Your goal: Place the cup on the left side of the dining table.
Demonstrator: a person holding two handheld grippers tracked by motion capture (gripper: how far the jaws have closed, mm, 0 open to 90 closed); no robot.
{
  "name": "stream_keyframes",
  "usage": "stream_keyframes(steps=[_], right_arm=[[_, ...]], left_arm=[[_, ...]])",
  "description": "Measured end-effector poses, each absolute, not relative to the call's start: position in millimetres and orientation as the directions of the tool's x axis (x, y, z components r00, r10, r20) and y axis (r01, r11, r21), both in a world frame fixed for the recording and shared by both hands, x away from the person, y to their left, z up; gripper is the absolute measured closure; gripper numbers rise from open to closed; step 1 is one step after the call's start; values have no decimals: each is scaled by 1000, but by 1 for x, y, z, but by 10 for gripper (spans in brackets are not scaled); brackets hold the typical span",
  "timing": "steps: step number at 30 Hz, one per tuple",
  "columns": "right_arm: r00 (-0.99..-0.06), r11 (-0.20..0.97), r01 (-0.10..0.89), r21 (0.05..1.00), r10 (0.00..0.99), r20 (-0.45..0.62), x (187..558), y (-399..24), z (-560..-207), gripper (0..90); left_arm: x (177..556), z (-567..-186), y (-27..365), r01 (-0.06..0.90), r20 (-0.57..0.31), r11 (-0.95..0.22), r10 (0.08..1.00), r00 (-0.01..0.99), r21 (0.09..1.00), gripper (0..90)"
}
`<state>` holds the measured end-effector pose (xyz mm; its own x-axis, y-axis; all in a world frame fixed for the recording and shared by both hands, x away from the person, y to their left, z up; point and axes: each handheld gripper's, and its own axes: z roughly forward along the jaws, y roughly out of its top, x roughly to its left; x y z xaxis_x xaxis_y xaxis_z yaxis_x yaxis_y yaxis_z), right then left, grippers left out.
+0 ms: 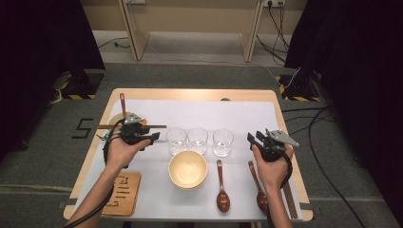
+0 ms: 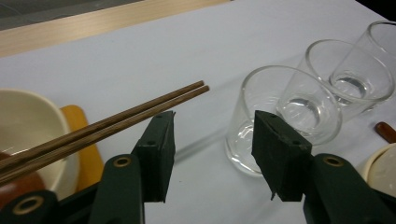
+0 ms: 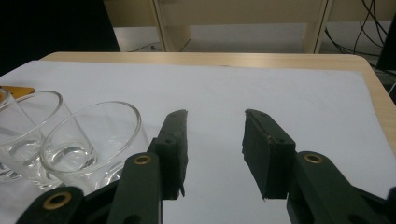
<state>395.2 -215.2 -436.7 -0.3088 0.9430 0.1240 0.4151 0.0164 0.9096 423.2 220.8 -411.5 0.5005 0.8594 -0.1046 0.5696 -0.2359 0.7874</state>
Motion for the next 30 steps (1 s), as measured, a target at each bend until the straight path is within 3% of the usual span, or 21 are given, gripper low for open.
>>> stream_keyframes(steps=[13,30], right_arm=[[-315,19,423,906,940,127,395,-213,-438,600],[-318,15,435,900,938,138,396,-215,-438,592]], left_arm=[[438,-418,188,605,-119,-265,847,519,751,565],[453,-433,173,658,-128,-271,862,491,702,714]])
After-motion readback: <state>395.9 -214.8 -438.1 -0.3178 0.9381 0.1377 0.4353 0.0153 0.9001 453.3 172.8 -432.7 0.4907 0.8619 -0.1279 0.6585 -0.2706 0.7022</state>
